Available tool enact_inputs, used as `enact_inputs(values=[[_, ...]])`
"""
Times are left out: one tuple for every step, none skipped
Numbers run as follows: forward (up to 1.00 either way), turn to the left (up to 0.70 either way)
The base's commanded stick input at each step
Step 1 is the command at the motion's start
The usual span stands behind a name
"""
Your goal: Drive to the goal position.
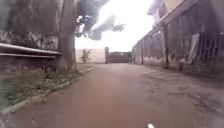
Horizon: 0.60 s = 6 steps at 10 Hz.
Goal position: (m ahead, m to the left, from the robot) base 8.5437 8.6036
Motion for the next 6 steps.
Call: enact_inputs(values=[[0.7, 0.0], [0.7, 0.0], [0.7, 0.0], [0.7, 0.0], [0.7, 0.0], [0.7, 0.0]])
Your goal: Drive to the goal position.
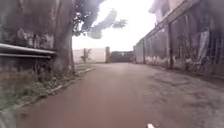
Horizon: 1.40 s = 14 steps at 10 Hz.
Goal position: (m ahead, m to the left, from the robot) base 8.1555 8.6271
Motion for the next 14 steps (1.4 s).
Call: enact_inputs(values=[[0.7, 0.0], [0.7, 0.0], [0.7, 0.0], [0.7, 0.0], [0.7, 0.0], [0.7, 0.0], [0.7, 0.0], [0.7, 0.0], [0.7, 0.0], [0.7, 0.0], [0.7, 0.0], [0.7, 0.0], [0.7, 0.0], [0.7, 0.0]])
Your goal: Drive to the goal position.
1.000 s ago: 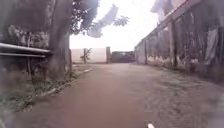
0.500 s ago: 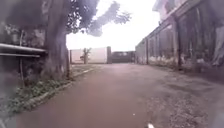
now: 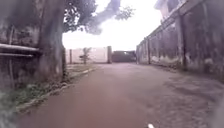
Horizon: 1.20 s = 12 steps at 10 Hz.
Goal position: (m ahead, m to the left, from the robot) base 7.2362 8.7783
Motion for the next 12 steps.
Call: enact_inputs(values=[[0.7, 0.0], [0.7, 0.0], [0.7, 0.0], [0.7, 0.0], [0.7, 0.0], [0.7, 0.0], [0.7, 0.0], [0.7, 0.0], [0.7, 0.0], [0.7, 0.0], [0.7, 0.0], [0.7, 0.0]])
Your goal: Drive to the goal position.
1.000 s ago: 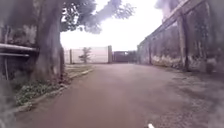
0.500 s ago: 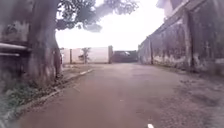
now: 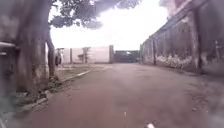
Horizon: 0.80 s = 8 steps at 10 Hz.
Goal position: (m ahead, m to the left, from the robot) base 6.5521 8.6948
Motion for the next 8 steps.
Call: enact_inputs(values=[[0.7, 0.0], [0.7, 0.0], [0.7, 0.0], [0.7, 0.0], [0.7, 0.0], [0.7, 0.0], [0.7, 0.0], [0.7, 0.0]])
